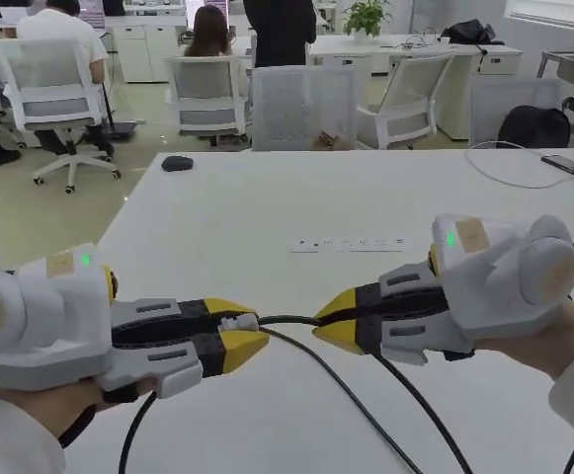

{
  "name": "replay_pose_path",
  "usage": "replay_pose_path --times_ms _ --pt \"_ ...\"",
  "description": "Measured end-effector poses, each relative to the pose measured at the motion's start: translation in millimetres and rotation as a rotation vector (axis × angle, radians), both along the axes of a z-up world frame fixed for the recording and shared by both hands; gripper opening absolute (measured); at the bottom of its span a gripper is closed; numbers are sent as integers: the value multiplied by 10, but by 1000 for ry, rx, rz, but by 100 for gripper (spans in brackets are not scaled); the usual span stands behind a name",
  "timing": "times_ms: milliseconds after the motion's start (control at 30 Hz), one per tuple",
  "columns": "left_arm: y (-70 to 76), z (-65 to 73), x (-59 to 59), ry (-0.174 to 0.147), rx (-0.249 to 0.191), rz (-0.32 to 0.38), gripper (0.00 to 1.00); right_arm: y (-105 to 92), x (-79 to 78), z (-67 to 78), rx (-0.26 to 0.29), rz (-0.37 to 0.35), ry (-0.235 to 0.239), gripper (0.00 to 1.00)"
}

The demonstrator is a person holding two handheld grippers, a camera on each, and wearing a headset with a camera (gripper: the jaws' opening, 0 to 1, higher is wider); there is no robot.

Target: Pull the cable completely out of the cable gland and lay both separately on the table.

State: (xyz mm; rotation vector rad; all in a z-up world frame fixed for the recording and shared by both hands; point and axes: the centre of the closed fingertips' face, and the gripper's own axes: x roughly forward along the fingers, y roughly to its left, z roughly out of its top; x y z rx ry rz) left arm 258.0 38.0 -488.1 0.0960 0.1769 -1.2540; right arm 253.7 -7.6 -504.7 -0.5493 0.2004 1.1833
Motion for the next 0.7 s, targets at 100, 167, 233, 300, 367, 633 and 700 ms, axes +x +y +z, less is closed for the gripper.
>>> replay_pose_path --times_ms 100,167,233,300,367,633,700 --pt "76 19 15 -3 -1 21 17 -25 22 -24 -14 -1 -3 3" --pt "141 29 31 -5 -1 38 17 -52 43 -40 -20 -8 0 3" --pt "212 42 57 -4 -7 57 17 -84 58 -57 -26 -19 2 3" --pt "281 62 86 5 -22 75 17 -120 63 -73 -30 -29 7 3" --pt "330 64 107 9 -26 85 17 -160 64 -85 -30 -39 9 3" --pt "367 63 180 14 -28 99 17 -267 70 -102 -16 -81 23 3" --pt "328 70 185 11 -27 95 17 -278 68 -117 -21 -85 26 3"
